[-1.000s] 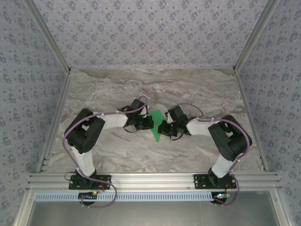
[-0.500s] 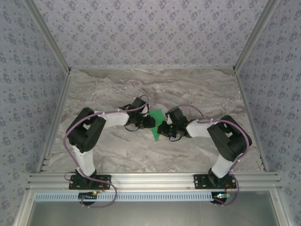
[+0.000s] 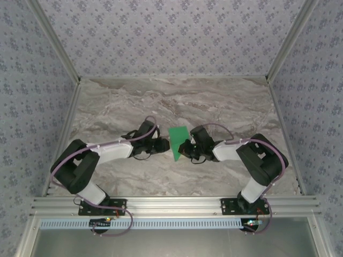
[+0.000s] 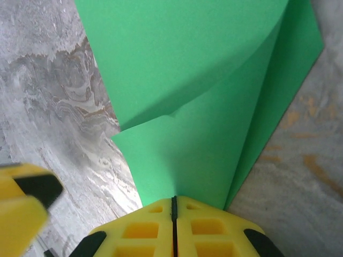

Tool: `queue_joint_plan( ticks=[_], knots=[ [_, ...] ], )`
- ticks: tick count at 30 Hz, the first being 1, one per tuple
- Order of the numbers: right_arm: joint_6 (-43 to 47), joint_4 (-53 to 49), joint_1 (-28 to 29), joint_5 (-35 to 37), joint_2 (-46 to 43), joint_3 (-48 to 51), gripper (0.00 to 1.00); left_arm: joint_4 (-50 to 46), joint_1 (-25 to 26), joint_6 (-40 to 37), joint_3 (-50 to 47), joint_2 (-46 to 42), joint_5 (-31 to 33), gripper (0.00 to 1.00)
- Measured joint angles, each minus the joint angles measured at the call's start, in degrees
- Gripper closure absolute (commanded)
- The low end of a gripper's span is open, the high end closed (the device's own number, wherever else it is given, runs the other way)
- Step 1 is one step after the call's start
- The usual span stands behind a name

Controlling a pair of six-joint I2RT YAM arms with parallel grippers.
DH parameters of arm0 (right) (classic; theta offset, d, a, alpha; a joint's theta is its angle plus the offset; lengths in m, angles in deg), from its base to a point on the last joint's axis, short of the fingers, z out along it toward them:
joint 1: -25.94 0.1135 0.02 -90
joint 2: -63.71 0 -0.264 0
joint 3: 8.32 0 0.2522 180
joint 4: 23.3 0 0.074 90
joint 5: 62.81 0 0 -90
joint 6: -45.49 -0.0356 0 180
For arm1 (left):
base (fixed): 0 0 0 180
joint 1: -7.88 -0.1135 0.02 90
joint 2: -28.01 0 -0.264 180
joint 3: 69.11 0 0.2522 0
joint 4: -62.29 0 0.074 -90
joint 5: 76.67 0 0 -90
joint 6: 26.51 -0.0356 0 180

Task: Fold a paper plane with a square sheet of paper (pick it up from the middle)
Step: Third fold the triangle at the center of the table.

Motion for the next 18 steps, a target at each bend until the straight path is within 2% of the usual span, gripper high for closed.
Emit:
queue_joint_plan(
  ticks=[8,18],
  knots=[
    [1.01,-5.09,-1.33,0.15,-5.14,-0.09,0.9,5.9,6.03,6.45,-2.47,-2.34,-1.29,0.85],
    [5.09,-9.7,-2.49,-0.09,-5.49,-2.82,0.9,10.4,8.31,10.1,-2.36,1.16,-2.47,0.9]
  ],
)
